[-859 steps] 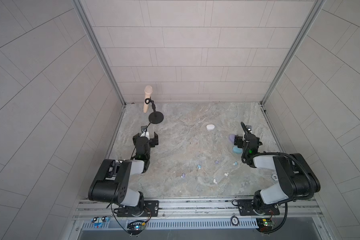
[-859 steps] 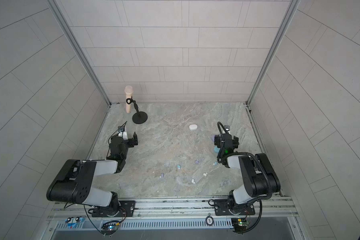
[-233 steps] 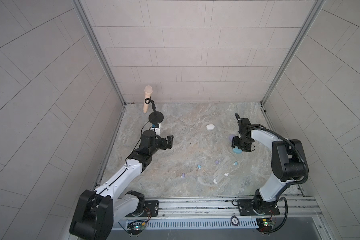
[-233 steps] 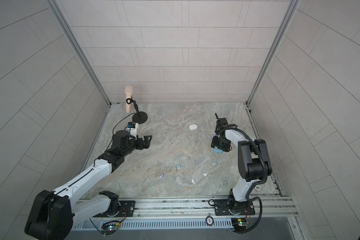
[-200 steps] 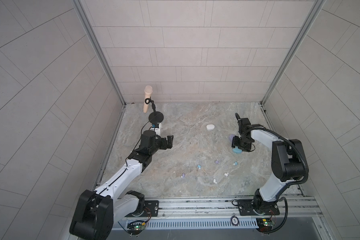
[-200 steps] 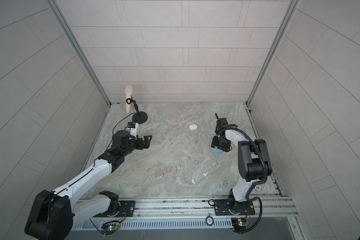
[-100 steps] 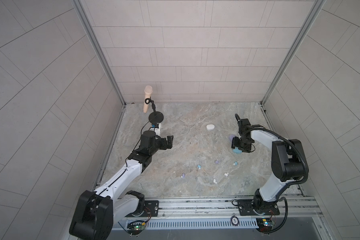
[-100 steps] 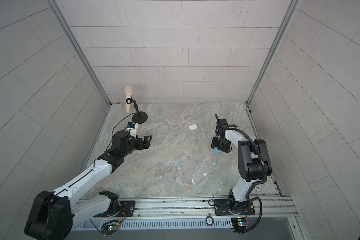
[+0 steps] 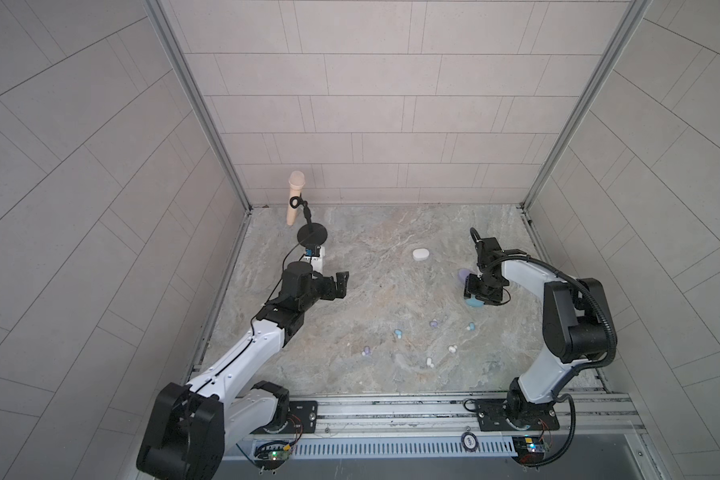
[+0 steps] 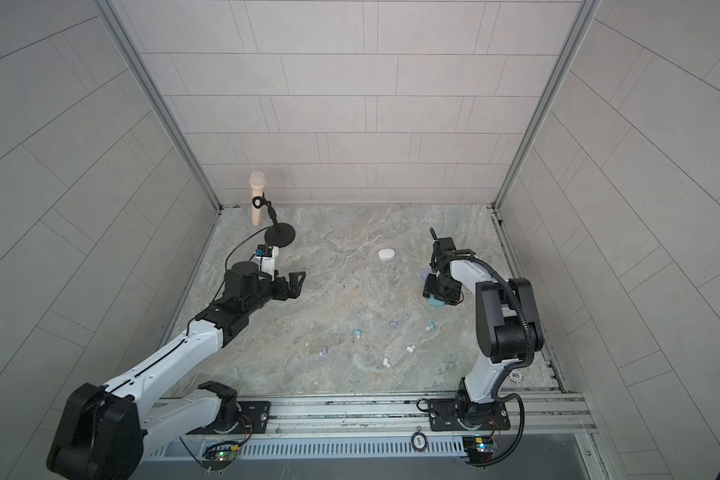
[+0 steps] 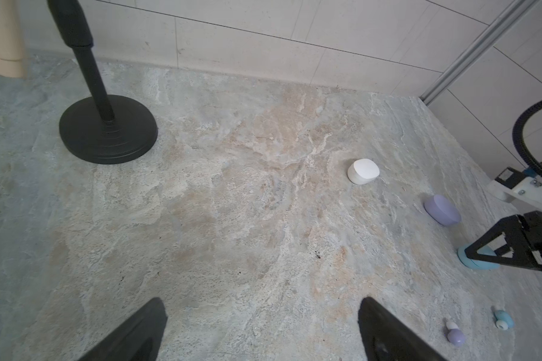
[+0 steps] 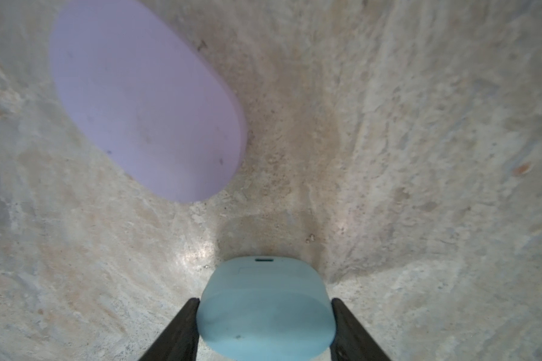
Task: Insert the wireless bluetooth earbuds into the charging case
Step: 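Lift the light-blue case toward the left gripper while the left arm reaches in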
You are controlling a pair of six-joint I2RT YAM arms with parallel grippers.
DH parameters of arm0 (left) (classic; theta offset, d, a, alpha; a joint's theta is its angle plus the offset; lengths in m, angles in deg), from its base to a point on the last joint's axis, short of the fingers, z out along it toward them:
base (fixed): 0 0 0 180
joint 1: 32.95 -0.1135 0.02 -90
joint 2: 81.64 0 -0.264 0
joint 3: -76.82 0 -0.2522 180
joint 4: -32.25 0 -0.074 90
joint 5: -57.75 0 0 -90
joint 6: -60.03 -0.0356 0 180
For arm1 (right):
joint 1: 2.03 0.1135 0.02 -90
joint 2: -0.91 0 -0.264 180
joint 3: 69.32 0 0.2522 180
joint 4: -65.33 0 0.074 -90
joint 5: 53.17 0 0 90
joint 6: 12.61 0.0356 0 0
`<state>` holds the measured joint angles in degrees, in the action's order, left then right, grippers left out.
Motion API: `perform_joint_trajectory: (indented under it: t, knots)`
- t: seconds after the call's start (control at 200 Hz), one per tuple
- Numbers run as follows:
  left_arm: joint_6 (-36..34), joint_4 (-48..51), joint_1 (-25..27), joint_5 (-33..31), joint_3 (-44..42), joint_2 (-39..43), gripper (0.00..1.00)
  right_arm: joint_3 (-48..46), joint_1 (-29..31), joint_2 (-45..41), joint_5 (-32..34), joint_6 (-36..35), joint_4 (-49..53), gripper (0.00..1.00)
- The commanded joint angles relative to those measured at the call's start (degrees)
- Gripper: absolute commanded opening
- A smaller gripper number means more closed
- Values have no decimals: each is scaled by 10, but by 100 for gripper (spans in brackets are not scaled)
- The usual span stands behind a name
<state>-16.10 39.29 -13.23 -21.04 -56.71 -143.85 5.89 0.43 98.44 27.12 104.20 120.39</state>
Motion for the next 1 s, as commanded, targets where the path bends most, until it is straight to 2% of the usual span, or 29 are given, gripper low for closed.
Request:
perform_joint_trajectory:
  t: [0.0, 0.125, 0.165, 0.255, 0.441, 0.641, 0.836, 0.996]
  knots:
    - [-53, -22, 37, 34, 4, 13, 100, -4, 2, -52, -16, -8, 46, 49]
    - [-104, -59, 86, 55, 7, -2, 100, -2, 8, -105, -54, -17, 90, 49]
    - [-112, -80, 115, 67, 6, -11, 100, -2, 11, -124, -65, -19, 105, 49]
    - [-127, -130, 148, 94, 10, -43, 100, 4, 22, -168, -91, -22, 139, 49]
    - [-178, -163, 207, 161, 63, -121, 100, 19, 60, -236, -177, 1, 166, 48]
    - [-201, -241, 239, 231, 80, -165, 100, 73, 132, -264, -202, 47, 178, 48]
    - [-243, -262, 278, 230, 91, -178, 100, 109, 194, -261, -214, 108, 150, 48]
    - [-249, -281, 281, 245, 95, -183, 99, 127, 230, -252, -223, 132, 128, 48]
